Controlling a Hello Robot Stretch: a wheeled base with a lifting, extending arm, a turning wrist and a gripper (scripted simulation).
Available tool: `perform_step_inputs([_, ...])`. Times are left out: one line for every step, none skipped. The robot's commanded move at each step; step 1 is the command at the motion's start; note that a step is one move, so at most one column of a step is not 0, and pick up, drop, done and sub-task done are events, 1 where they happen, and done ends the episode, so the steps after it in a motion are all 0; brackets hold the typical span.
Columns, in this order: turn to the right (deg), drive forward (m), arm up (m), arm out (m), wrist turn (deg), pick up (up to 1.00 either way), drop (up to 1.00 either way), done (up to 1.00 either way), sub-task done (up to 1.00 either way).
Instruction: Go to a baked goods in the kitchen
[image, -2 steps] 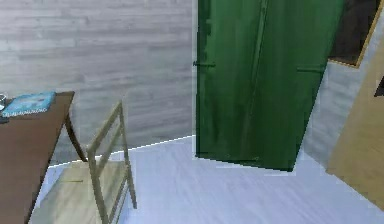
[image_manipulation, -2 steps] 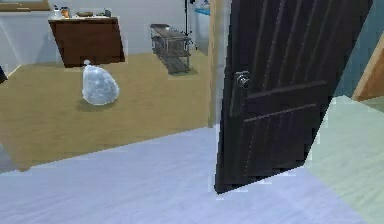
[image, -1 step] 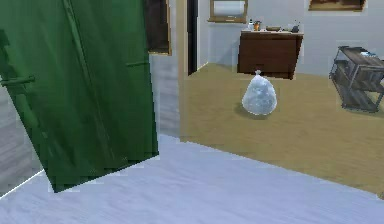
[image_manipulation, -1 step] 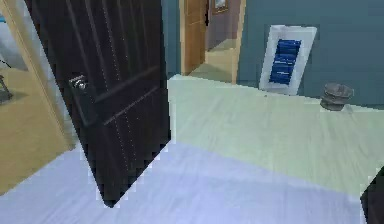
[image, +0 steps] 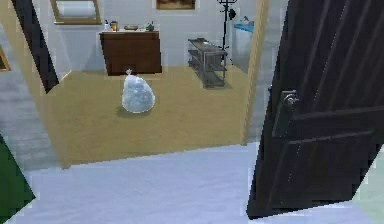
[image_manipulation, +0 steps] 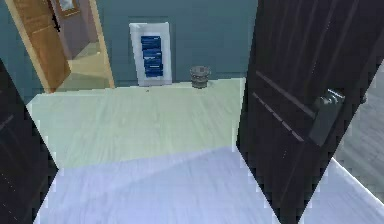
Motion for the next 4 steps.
perform_step_inputs([0.0,1.0,0.0,0.0,0.0,0.0,0.0,0.0,0.0])
perform_step_inputs([0.0,1.0,0.0,0.0,0.0,0.0,0.0,0.0,0.0])
perform_step_inputs([0.0,1.0,0.0,0.0,0.0,0.0,0.0,0.0,0.0])
perform_step_inputs([6.0,0.0,0.0,0.0,0.0,0.0,0.0,0.0,0.0])
